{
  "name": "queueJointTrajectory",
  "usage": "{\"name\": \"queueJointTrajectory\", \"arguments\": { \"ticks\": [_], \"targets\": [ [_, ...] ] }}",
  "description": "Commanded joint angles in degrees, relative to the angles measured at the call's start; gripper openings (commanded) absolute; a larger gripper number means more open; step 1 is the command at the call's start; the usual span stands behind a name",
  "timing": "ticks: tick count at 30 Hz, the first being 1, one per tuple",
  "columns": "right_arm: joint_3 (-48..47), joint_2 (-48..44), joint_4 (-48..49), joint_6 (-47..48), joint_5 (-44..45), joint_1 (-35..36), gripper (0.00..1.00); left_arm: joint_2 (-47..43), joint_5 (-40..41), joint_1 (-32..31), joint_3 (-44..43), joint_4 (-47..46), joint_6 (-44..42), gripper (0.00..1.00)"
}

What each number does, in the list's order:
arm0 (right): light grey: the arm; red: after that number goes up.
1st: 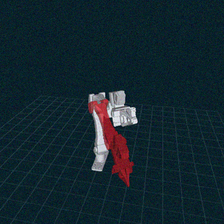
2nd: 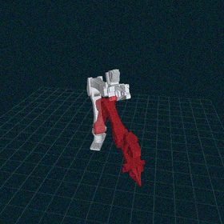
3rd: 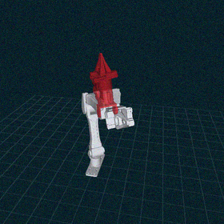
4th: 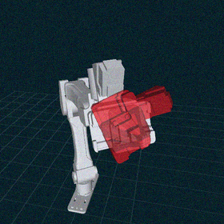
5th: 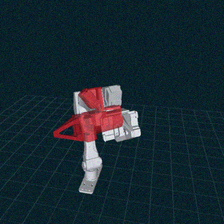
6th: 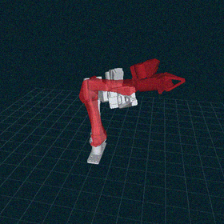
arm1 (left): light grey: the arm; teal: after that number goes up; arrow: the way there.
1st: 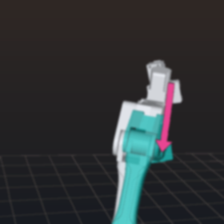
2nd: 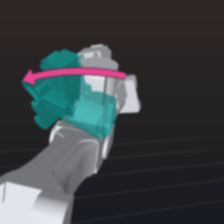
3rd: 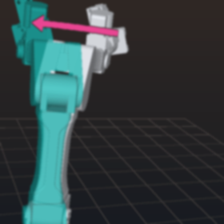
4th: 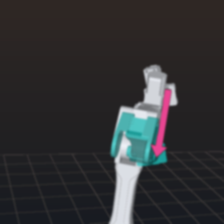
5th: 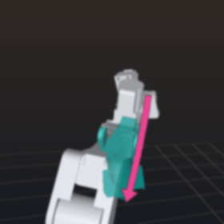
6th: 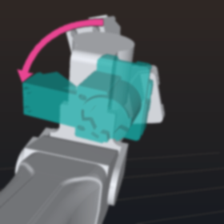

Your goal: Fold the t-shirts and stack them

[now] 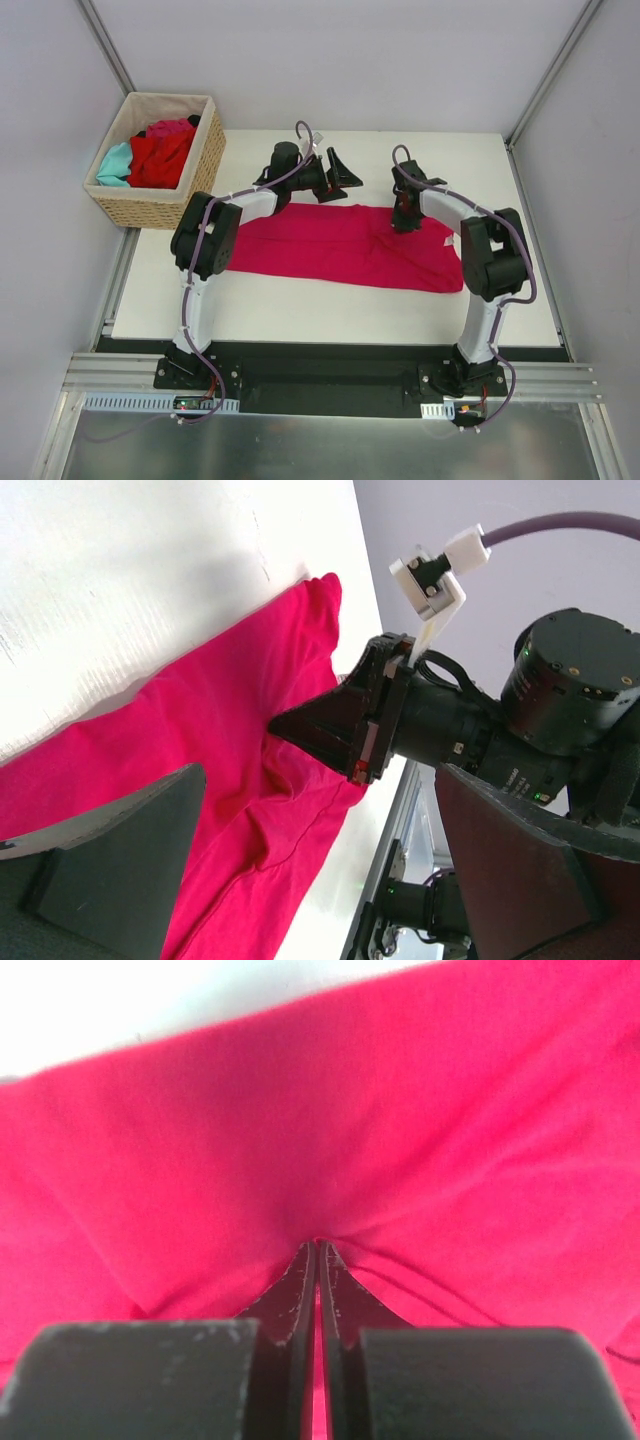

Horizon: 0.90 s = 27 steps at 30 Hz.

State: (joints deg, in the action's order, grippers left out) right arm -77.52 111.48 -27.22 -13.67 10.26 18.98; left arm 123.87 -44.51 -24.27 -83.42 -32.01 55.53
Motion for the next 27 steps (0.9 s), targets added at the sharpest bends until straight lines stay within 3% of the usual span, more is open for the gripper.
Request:
{"name": "queueJointTrajectory", "arguments": {
  "ticks": [1,9,23,24,26,27],
  "targets": [
    [1.13,-6.62,-1.78,-0.04,1.78,2.19,0.01,-3.55,-0.40,0.54,0.44,-0.86,-0.42,0.99],
    [5.53,-15.67,-4.68,-0.21,5.29,8.43,0.01,-5.92,0.39,0.45,3.17,-0.95,-0.60,0.99],
    [15.20,-18.14,-4.15,-3.11,7.32,16.26,0.02,-9.79,1.27,0.37,7.83,-0.60,-1.65,0.99],
    [15.38,-18.40,-4.24,-3.38,8.10,16.35,0.22,-9.79,1.18,0.28,7.74,-0.60,-1.74,0.99],
    [15.12,-19.37,-4.59,-3.38,9.07,16.61,0.48,-9.88,1.18,0.10,7.74,-0.60,-1.74,0.99],
    [14.77,-20.33,-4.94,-3.12,10.47,16.61,0.78,-10.14,1.27,0.02,7.66,-0.42,-1.74,0.99]
  ]
}}
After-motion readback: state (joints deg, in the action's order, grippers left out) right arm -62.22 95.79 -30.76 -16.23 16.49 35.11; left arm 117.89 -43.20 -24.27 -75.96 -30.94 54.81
